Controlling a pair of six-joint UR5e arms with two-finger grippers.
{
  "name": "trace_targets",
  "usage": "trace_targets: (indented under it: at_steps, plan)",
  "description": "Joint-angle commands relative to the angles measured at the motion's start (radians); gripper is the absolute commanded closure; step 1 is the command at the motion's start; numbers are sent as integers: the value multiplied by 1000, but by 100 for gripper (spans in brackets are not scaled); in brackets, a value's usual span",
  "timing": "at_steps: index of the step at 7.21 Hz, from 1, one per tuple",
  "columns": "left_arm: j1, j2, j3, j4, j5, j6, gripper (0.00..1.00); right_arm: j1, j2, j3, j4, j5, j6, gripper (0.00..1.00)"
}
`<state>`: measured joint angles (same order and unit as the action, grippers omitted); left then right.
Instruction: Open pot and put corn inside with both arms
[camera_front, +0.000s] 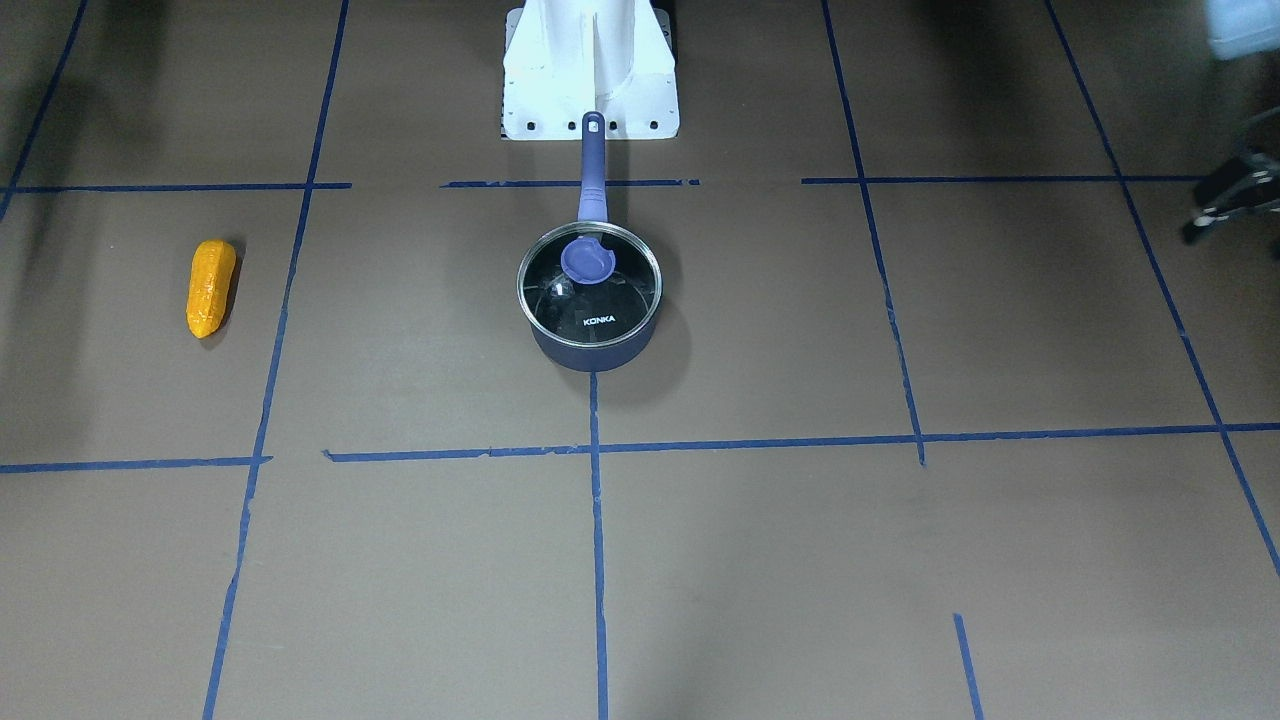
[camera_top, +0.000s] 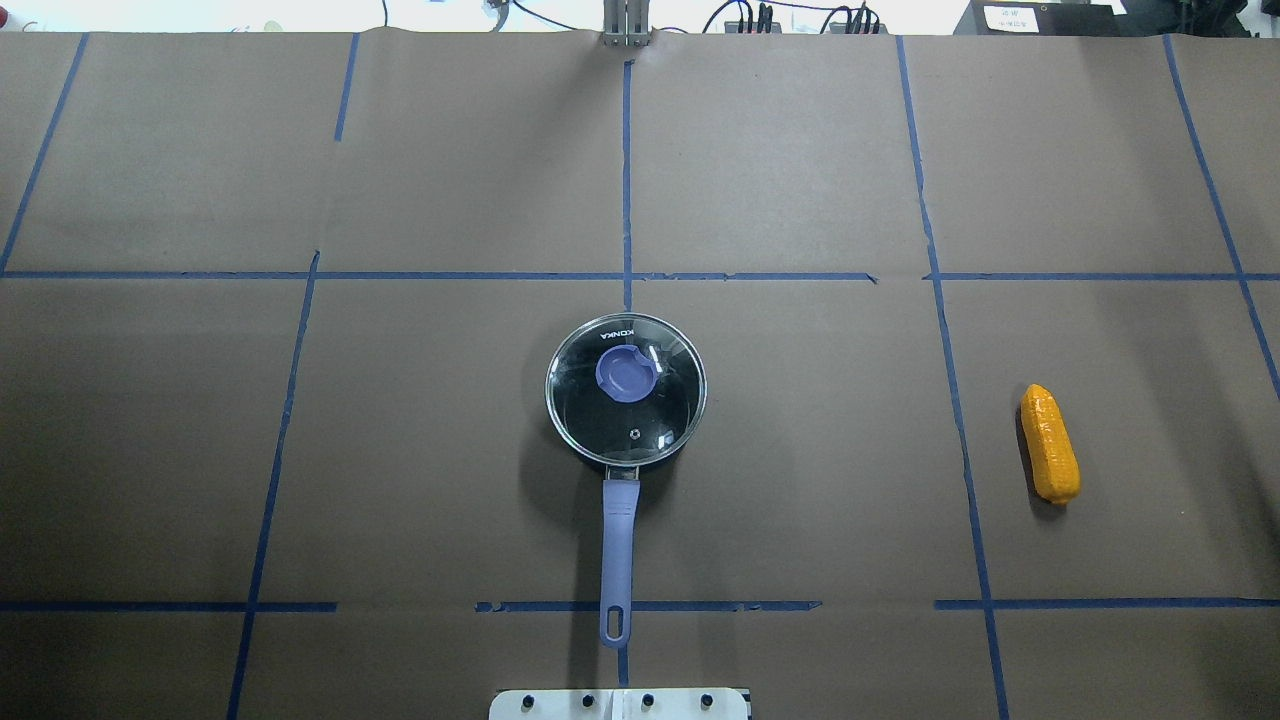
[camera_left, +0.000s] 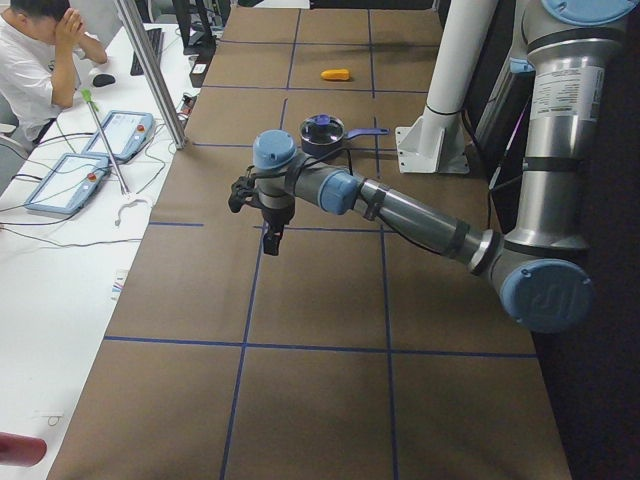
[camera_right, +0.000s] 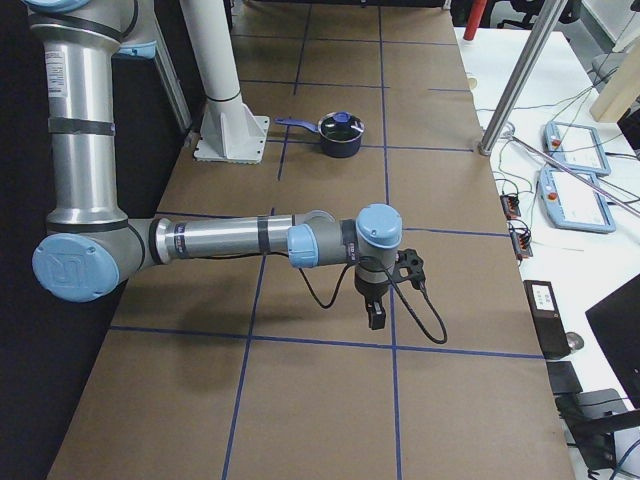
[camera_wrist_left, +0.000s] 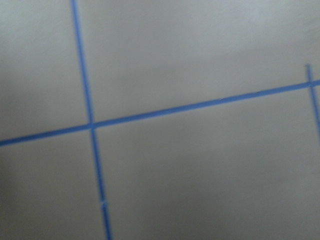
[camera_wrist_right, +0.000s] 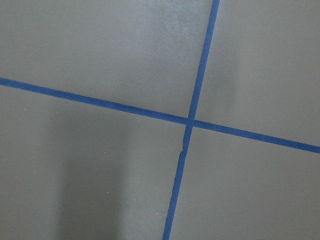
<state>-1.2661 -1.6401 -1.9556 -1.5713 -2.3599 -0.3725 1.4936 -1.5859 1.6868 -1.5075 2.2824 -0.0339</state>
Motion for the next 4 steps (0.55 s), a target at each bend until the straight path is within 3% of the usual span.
trace_targets:
  at_steps: [1,3,4]
  plan:
    - [252,-235,-13,-6,40,-472,0,-3,0,-4,27,0,22,0]
    - [507,-429,3,-1,230,-839,0,-4,0,-6,27,0,22,0]
    - [551,-498,26,14,276,-923,0,-6,0,-6,27,0,22,0]
